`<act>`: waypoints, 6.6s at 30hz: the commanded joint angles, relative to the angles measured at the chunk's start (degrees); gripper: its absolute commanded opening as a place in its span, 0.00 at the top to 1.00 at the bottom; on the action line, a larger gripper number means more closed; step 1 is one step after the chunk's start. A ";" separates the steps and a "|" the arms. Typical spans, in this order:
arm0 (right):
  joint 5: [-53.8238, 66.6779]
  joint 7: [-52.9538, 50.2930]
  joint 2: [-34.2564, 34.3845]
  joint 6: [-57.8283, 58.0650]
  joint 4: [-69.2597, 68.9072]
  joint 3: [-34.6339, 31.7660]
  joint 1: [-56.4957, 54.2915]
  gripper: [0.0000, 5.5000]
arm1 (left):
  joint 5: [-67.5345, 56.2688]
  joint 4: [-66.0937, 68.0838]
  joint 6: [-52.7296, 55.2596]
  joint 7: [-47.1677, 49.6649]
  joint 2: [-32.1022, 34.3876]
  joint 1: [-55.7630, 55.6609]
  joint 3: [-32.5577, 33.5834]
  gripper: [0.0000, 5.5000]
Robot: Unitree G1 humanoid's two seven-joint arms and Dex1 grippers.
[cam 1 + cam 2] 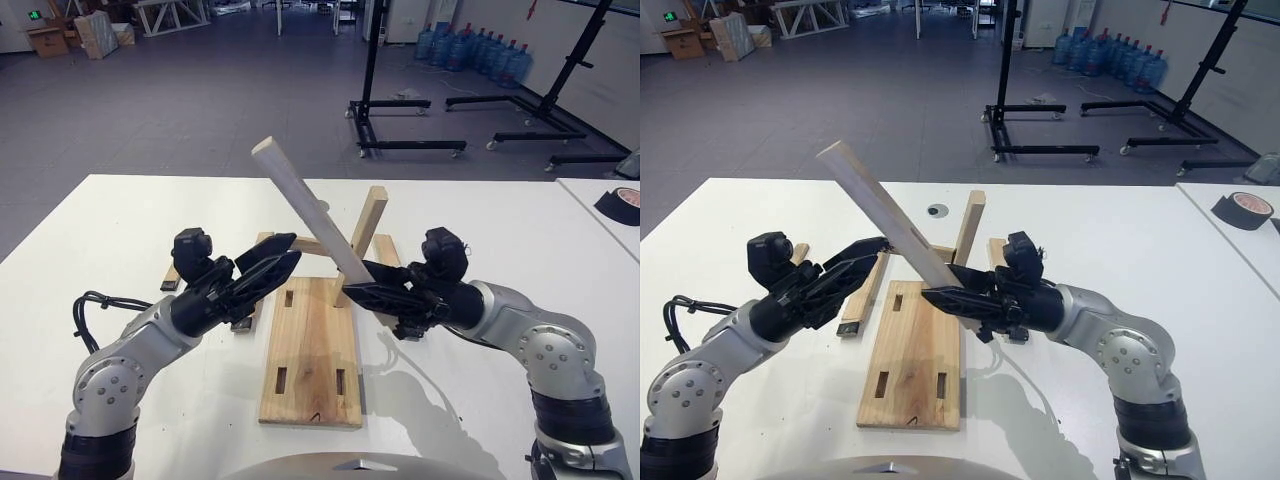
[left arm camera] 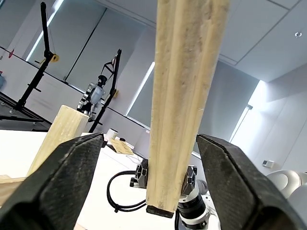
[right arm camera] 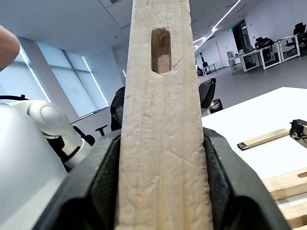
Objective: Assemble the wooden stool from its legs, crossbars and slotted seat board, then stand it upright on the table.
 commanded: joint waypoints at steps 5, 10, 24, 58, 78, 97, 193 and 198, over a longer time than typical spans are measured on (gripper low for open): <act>-8.78 4.11 -1.58 -3.68 3.51 6.27 0.31 0.63 | -1.69 0.41 0.83 -2.39 1.43 -1.03 -0.18 0.35; -10.61 6.36 -2.15 -4.96 3.57 7.85 1.53 0.63 | 0.18 1.68 0.40 -3.14 1.40 -1.25 -0.78 0.35; -10.64 4.54 -1.02 -3.01 5.61 9.37 2.14 0.63 | 2.38 1.95 -0.62 -3.33 -0.57 -1.20 -1.43 0.35; -35.66 -6.09 -7.11 -10.55 1.57 19.11 6.61 0.38 | 9.68 10.79 -3.35 -6.81 11.57 -6.52 11.46 0.63; -57.44 -4.84 -19.36 -15.89 -9.67 29.35 6.18 0.38 | 10.49 1.62 -3.31 -6.16 12.89 4.76 13.12 0.63; -72.84 0.76 -21.25 -23.21 -9.62 38.07 1.67 0.38 | 8.91 -0.13 -2.88 -4.83 12.31 6.22 13.30 0.63; -82.49 17.81 -21.91 -44.02 8.02 41.24 -1.00 0.38 | 34.48 27.80 -7.00 -28.30 15.53 -18.93 -3.85 0.63; -82.84 17.78 -21.40 -43.31 7.54 41.48 -1.19 0.38 | 39.37 28.93 -9.51 -28.67 15.83 -19.32 -6.41 0.63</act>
